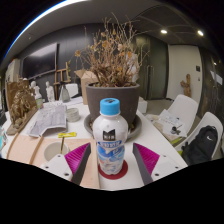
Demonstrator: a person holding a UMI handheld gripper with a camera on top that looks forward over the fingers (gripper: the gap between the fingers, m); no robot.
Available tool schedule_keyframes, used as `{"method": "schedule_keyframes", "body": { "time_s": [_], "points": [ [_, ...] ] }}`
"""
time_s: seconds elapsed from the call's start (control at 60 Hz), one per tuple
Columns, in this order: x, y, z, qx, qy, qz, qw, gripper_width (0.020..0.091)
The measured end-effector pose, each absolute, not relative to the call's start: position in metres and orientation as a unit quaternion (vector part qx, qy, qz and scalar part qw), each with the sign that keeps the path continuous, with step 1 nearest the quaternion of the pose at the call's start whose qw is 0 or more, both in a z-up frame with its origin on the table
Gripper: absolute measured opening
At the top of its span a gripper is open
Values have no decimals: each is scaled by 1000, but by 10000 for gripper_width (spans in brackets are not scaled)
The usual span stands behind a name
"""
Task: Pour water
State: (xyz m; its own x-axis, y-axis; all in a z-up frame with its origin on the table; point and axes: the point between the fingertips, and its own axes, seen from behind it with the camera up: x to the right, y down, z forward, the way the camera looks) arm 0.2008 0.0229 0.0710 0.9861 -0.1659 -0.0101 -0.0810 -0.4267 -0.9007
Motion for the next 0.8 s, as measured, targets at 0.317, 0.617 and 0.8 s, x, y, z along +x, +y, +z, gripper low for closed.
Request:
{"method": "schedule_keyframes", "body": {
  "time_s": [0.317,0.617,0.8],
  "points": [
    [105,-108,167,-850,75,-61,518,856],
    [-32,-255,227,-873,44,-20,486,858],
    [-68,-297,228,-879,31,-25,475,859]
  ]
}}
